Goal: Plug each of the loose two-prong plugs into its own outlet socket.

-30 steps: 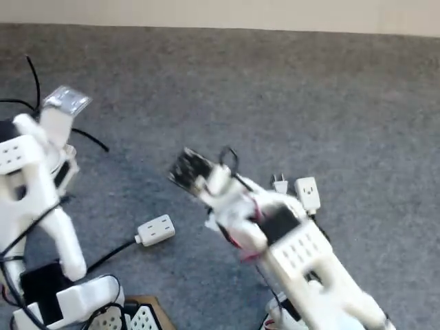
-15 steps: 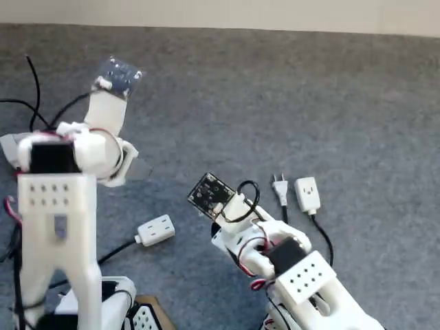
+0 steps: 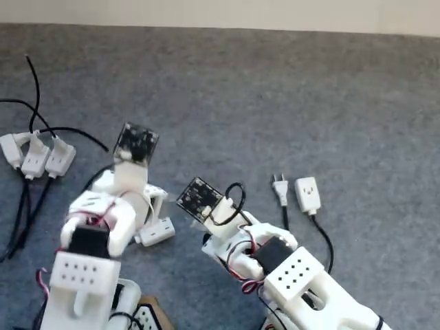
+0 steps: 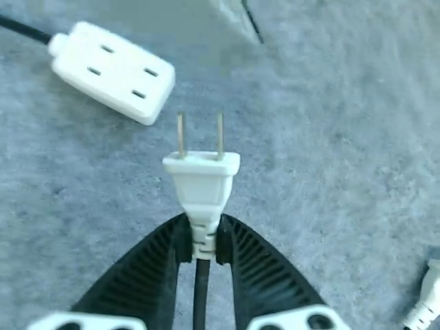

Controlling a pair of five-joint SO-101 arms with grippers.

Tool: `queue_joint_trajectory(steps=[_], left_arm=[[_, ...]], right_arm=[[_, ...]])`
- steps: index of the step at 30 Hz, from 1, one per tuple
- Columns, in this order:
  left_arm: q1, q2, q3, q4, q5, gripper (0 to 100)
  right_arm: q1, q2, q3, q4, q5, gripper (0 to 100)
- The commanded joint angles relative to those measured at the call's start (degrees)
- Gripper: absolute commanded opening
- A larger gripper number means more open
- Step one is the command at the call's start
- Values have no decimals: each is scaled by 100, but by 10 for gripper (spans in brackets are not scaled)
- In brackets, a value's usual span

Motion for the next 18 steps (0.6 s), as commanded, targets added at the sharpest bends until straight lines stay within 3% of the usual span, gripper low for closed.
queue_joint_trajectory(steps=[1,5,12,18], left_arm=[[145,-743,286,-114,79,403],[119,-1156,822,-149,62,401],[119,-1182,954,-264,53,401],[145,-1182,1147,-281,53,401]], right_arm=[[-92,13,-57,-101,-88,5],[-84,13,-391,119,-88,5],[-101,22,-1666,1525,246,5],[-92,22,-2246,1895,255,5]])
